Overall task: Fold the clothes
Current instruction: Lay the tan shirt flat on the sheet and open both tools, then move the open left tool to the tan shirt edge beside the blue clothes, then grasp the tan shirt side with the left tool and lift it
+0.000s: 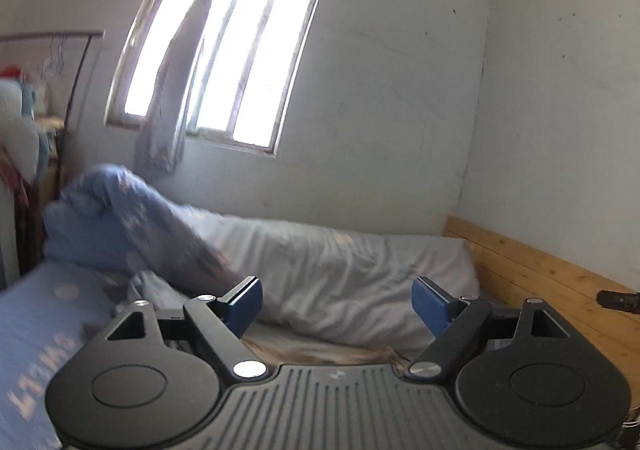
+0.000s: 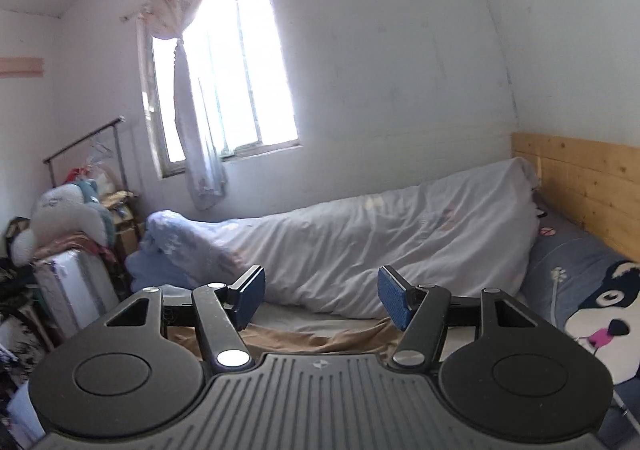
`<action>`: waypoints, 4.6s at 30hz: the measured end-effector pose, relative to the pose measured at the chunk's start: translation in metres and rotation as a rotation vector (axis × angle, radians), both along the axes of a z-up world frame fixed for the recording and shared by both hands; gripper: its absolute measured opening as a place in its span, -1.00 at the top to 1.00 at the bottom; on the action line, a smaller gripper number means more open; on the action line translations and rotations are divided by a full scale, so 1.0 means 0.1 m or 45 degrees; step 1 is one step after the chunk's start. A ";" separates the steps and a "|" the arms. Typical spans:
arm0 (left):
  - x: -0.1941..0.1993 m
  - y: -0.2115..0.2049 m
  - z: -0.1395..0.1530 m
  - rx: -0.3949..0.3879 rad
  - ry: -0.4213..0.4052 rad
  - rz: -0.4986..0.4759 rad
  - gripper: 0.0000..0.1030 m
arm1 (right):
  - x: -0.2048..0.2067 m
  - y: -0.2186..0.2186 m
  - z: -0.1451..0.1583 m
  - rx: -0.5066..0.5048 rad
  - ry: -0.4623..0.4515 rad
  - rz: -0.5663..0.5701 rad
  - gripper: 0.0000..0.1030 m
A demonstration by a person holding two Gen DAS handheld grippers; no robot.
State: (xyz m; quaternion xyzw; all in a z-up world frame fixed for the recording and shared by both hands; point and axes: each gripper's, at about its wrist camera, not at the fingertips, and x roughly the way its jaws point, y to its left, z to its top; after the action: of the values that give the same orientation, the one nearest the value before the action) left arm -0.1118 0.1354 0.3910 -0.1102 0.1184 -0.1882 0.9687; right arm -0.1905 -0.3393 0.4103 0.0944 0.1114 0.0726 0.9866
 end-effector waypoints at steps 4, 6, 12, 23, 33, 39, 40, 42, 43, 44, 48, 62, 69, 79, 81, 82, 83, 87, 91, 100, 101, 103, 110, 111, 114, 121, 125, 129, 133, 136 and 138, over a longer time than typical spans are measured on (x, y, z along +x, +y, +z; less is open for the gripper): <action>-0.17 -0.04 -0.29 -0.008 0.051 -0.016 -0.60 | -0.20 0.06 -0.23 0.003 0.050 0.025 -0.28; -0.21 0.02 -0.46 -0.009 0.102 0.020 -0.60 | -0.25 0.06 -0.43 -0.007 0.111 0.028 -0.28; -0.20 0.31 -1.15 -0.069 0.331 0.105 -0.57 | -0.32 -0.01 -1.14 -0.016 0.310 0.016 -0.28; -0.15 0.90 -1.53 -0.146 0.394 0.432 -0.56 | -0.17 0.44 -1.46 0.066 0.271 0.142 -0.28; 0.14 0.67 -1.74 -0.204 0.403 0.314 -0.56 | 0.22 0.91 -1.48 0.147 0.227 0.208 -0.28; 0.28 0.67 -1.93 -0.229 0.370 0.390 -0.56 | 0.40 0.96 -1.54 0.167 0.213 0.184 -0.29; 0.32 0.74 -1.99 -0.276 0.390 0.402 -0.56 | 0.46 0.99 -1.59 0.185 0.210 0.184 -0.29; 0.39 0.86 -2.11 -0.364 0.428 0.426 -0.56 | 0.59 1.07 -1.68 0.227 0.203 0.194 -0.29; 0.45 0.93 -2.18 -0.397 0.442 0.439 -0.56 | 0.68 1.13 -1.74 0.249 0.196 0.202 -0.29; 0.50 1.00 -2.25 -0.437 0.455 0.457 -0.56 | 0.77 1.19 -1.80 0.271 0.184 0.211 -0.29; 0.73 1.28 -2.58 -0.667 0.485 0.552 -0.56 | 1.18 1.49 -2.09 0.349 0.132 0.258 -0.29; 1.28 1.50 -3.22 -0.707 0.605 0.651 -0.56 | 2.01 2.24 -3.26 0.292 0.308 0.372 -0.29; 1.39 1.58 -3.47 -0.715 0.602 0.752 -0.58 | 2.02 2.23 -3.38 0.284 0.309 0.361 -0.29; 1.48 1.53 -3.49 -0.795 0.542 0.680 -0.52 | 1.97 2.18 -3.39 0.285 0.327 0.376 -0.30; 1.48 1.49 -3.47 -0.765 0.539 0.694 -0.52 | 1.97 2.15 -3.40 0.297 0.329 0.364 -0.30; 1.48 1.49 -3.47 -0.772 0.543 0.692 -0.52 | 1.98 2.14 -3.40 0.301 0.331 0.362 -0.30; 1.48 1.49 -3.48 -0.781 0.549 0.691 -0.52 | 1.98 2.14 -3.41 0.304 0.333 0.362 -0.30; 1.45 1.48 -3.49 -0.825 0.567 0.688 -0.52 | 2.00 2.14 -3.41 0.315 0.341 0.364 -0.30; 1.44 1.45 -3.44 -0.794 0.555 0.703 -0.52 | 2.00 2.14 -3.43 0.316 0.346 0.368 -0.30; 1.37 1.39 -3.45 -0.846 0.629 0.691 -0.52 | 2.00 2.14 -3.45 0.323 0.330 0.354 -0.31; 1.35 1.38 -3.45 -0.845 0.640 0.695 -0.52 | 2.00 2.15 -3.45 0.322 0.331 0.358 -0.31; 1.32 1.35 -3.47 -0.856 0.682 0.706 -0.52 | 1.99 2.16 -3.44 0.316 0.324 0.366 -0.31; 1.26 1.31 -3.58 -1.005 0.789 0.725 -0.52 | 1.97 2.15 -3.43 0.327 0.304 0.369 -0.31; 1.29 1.30 -3.59 -0.997 0.791 0.731 -0.52 | 1.97 2.15 -3.43 0.330 0.304 0.370 -0.31; 1.39 1.33 -3.62 -0.979 0.786 0.748 -0.51 | 1.97 2.15 -3.44 0.337 0.310 0.372 -0.31; 1.43 1.39 -3.67 -1.006 0.761 0.786 -0.07 | 1.97 2.16 -3.46 0.326 0.319 0.381 -0.31; 1.41 1.40 -3.64 -0.984 0.753 0.823 0.72 | 1.97 2.16 -3.46 0.326 0.317 0.382 -0.31; 1.37 1.41 -3.56 -0.977 0.655 0.827 0.92 | 1.97 2.15 -3.47 0.331 0.320 0.384 -0.32; 1.31 1.46 -3.37 -0.972 0.512 0.816 0.97 | 1.97 2.14 -3.47 0.331 0.325 0.383 -0.33; 1.22 1.56 -3.15 -0.981 0.366 0.820 0.98 | 1.97 2.14 -3.45 0.326 0.325 0.386 -0.34; 1.15 1.68 -2.98 -0.993 0.279 0.835 0.99 | 1.97 2.13 -3.43 0.325 0.313 0.388 -0.35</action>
State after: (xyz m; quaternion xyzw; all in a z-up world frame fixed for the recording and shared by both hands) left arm 0.0033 0.3038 0.0934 -0.5132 0.0994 0.1076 0.8457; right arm 0.0064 -0.1265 0.0674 0.2086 0.2336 0.2221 0.9234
